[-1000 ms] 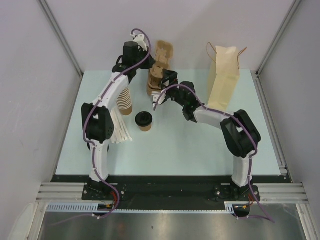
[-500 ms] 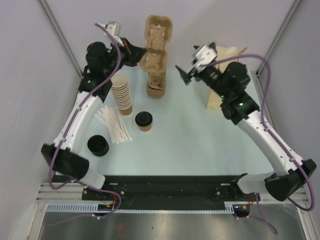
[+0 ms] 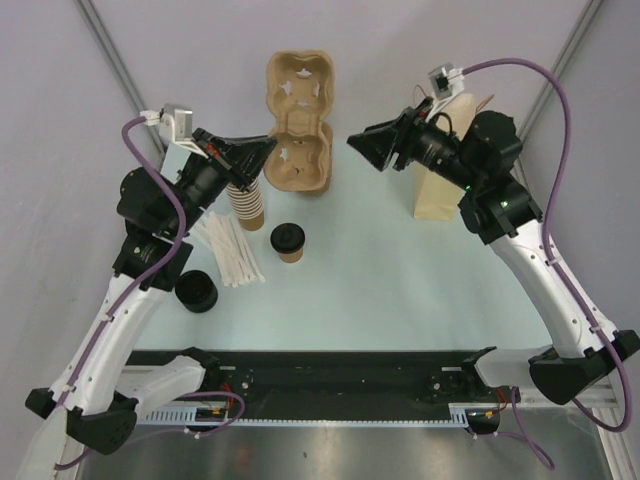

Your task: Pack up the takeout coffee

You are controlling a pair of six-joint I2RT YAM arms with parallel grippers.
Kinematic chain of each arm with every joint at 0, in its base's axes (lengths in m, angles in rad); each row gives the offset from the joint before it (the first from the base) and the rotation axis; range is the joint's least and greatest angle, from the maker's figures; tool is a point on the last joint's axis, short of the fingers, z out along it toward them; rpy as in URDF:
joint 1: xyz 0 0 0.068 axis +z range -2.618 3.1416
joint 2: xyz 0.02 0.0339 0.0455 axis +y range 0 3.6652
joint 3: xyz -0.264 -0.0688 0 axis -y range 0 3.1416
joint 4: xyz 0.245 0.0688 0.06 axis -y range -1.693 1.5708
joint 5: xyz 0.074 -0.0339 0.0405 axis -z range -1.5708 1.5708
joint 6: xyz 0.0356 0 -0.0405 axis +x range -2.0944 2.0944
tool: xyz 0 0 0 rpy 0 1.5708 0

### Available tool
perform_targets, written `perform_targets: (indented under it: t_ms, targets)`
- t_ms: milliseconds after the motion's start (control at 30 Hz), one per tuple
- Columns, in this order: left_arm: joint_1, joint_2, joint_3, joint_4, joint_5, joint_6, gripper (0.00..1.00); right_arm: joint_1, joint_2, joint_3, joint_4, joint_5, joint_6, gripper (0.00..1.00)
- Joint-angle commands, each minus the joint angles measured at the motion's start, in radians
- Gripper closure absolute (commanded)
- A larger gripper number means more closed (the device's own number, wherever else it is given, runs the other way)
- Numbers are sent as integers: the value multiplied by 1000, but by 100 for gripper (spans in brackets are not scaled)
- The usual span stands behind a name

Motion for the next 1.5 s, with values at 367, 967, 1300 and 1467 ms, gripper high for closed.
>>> perform_targets:
  t_ms: [367, 967, 1300, 1467]
  targets:
    - [-3, -77, -132, 88, -18, -108, 100, 183, 2, 8, -40, -56, -62, 36]
    - [4, -141, -122, -124, 16, 90, 52, 208, 58, 77, -159, 21, -128, 100]
    - [233, -103, 15, -588, 166, 386, 0, 162, -42, -97, -271, 14, -197, 100]
    - [233, -42, 148, -637, 103, 474, 1, 162, -65, -166, -314, 39, -226, 100]
